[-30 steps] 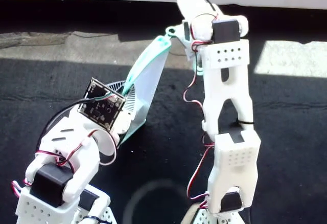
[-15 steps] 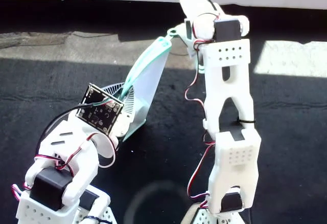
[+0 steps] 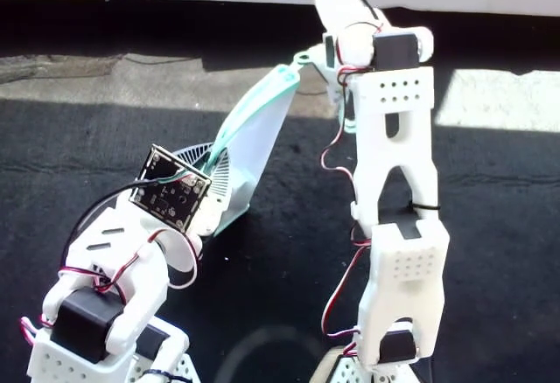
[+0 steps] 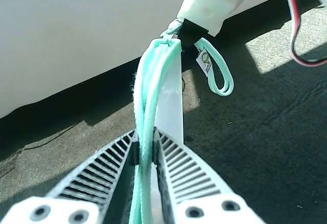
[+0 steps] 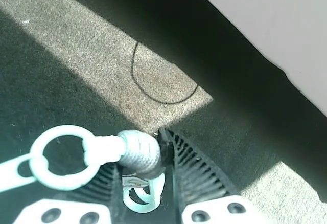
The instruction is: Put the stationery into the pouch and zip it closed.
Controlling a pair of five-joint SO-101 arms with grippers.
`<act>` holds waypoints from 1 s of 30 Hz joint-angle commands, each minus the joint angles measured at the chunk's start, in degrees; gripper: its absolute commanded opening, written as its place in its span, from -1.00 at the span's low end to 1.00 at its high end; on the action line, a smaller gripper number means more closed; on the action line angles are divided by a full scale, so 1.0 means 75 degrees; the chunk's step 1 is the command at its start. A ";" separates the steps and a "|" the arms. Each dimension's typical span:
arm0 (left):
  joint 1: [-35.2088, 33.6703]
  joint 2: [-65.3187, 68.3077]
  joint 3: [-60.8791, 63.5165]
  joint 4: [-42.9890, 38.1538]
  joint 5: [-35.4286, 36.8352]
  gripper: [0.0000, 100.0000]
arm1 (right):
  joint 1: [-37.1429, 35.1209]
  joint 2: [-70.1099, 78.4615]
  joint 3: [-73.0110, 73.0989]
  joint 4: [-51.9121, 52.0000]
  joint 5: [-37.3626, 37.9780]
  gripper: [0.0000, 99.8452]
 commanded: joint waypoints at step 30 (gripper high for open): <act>-0.1682 0.4401 -0.4765 -0.0481 0.0035 -0.98 | -0.0838 -0.5714 0.0779 0.1541 -0.1360 -0.59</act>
